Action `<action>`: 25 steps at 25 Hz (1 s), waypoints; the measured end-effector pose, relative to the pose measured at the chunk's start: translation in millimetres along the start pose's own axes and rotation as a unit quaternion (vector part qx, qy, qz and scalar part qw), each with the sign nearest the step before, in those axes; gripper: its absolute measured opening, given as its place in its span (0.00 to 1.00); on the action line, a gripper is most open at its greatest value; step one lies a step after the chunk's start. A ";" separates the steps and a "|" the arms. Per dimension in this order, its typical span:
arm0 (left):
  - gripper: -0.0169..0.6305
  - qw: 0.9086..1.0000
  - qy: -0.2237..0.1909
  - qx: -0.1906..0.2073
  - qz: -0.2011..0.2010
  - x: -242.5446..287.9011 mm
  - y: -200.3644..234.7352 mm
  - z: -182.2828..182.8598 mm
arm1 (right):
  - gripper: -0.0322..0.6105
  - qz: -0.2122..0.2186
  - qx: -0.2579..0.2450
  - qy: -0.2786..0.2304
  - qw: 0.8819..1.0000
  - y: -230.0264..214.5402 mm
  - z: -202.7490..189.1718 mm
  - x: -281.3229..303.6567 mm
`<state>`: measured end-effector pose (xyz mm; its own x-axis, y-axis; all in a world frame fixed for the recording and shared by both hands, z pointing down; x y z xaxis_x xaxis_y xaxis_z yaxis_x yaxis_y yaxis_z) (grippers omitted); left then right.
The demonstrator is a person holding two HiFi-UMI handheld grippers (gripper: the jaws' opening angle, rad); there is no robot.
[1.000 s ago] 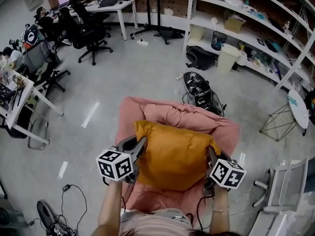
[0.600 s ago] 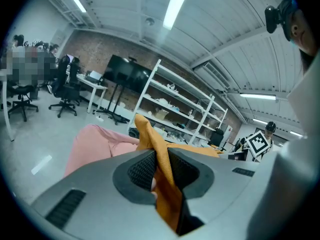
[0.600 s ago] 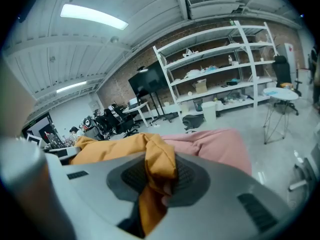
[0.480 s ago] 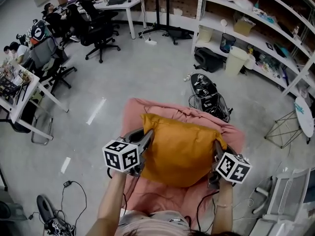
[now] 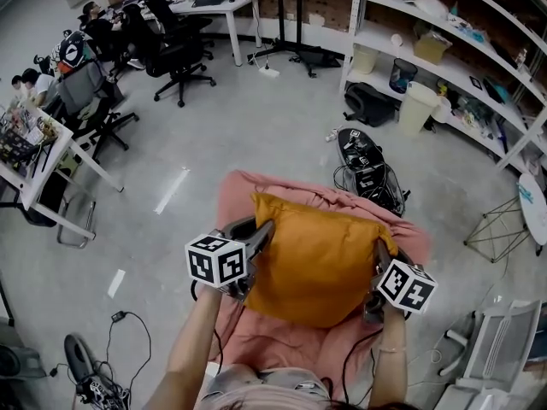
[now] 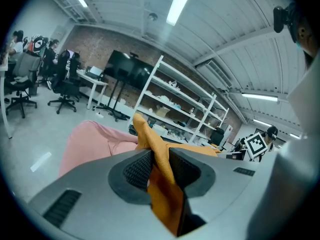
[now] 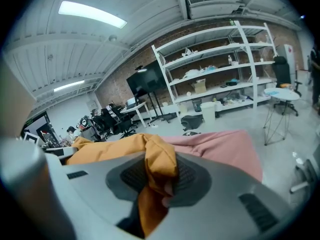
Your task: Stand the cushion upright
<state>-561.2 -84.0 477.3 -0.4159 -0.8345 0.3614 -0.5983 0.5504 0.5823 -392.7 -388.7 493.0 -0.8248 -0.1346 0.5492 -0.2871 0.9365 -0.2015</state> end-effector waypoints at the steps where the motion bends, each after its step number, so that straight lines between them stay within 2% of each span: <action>1: 0.17 1.000 0.002 0.000 0.003 1.9 2.0 1.0 | 0.21 -0.002 -0.002 0.001 1.000 -0.5 -0.1 2.2; 7: 0.28 0.999 0.021 0.015 0.027 9.9 10.8 12.3 | 0.28 -0.031 -0.038 0.011 0.999 -0.9 5.5 8.9; 11: 0.34 0.999 0.028 0.020 0.038 7.9 14.0 14.9 | 0.35 -0.027 -0.032 0.009 0.999 -6.5 3.3 4.1; 14: 0.35 0.999 0.024 0.011 0.040 0.7 17.1 17.5 | 0.37 -0.024 -0.024 0.006 0.999 -6.5 1.6 -2.6; 18: 0.36 0.998 0.018 0.021 0.048 -12.6 19.0 20.9 | 0.37 -0.031 -0.027 -0.003 0.999 -2.3 0.6 -11.1; 25: 0.37 0.998 -0.017 0.009 0.053 -48.4 19.5 27.7 | 0.38 -0.059 -0.037 -0.021 0.997 7.7 -3.4 -31.7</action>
<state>-571.7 -32.2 451.0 -0.5004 -0.7709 0.3942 -0.5627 0.6356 0.5286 -367.1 -376.0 476.8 -0.8078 -0.2566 0.5307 -0.3472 0.9347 -0.0764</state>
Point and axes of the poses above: the fingertips, and each gripper's own axes: x forward along the fingers, y to its left, z out of its top, the point moved 8 cm from there along -x, backward along the fingers, and after that the axes turned 10 degrees about -x, right-handed, at the moved point
